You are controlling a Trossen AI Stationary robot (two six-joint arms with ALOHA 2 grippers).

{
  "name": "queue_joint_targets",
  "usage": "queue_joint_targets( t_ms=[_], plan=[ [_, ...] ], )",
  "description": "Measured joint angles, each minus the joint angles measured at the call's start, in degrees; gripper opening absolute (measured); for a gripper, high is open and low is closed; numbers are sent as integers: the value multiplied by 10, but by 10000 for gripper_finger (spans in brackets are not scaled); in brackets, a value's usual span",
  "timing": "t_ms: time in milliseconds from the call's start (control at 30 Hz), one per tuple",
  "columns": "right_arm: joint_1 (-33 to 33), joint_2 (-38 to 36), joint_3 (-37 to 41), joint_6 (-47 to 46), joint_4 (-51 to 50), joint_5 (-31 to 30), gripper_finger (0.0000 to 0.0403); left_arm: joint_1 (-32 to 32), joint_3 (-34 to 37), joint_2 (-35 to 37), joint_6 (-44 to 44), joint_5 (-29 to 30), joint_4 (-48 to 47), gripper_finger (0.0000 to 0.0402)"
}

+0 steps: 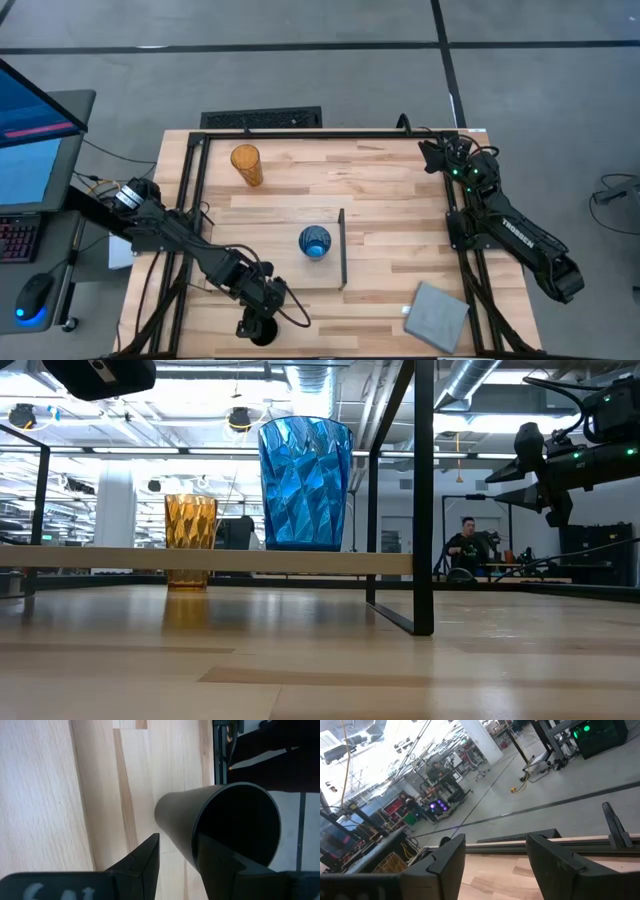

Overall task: Stack small to large cups/mugs on shelf
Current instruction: Put the black cup on the shelf

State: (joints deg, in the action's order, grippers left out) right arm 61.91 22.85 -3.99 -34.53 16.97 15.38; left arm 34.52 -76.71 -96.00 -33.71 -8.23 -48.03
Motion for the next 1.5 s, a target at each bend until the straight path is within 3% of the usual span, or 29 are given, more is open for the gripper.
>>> queue_joint_targets(
  t_ms=[333, 633, 1133, 1500],
  plan=[
    [0, 0, 0, 0, -3, 0, 230, -4, 0, -26, -5, -20, 22, 108],
    [0, 0, 0, 1, -3, 0, 230, -4, 0, -26, -5, -31, 24, 9],
    [0, 0, 0, 5, -23, 0, 230, -15, 0, -6, -19, -29, -5, 1],
    [0, 0, 0, 5, -30, -3, 230, -61, 0, 92, -11, 83, -110, 0]
  ],
)
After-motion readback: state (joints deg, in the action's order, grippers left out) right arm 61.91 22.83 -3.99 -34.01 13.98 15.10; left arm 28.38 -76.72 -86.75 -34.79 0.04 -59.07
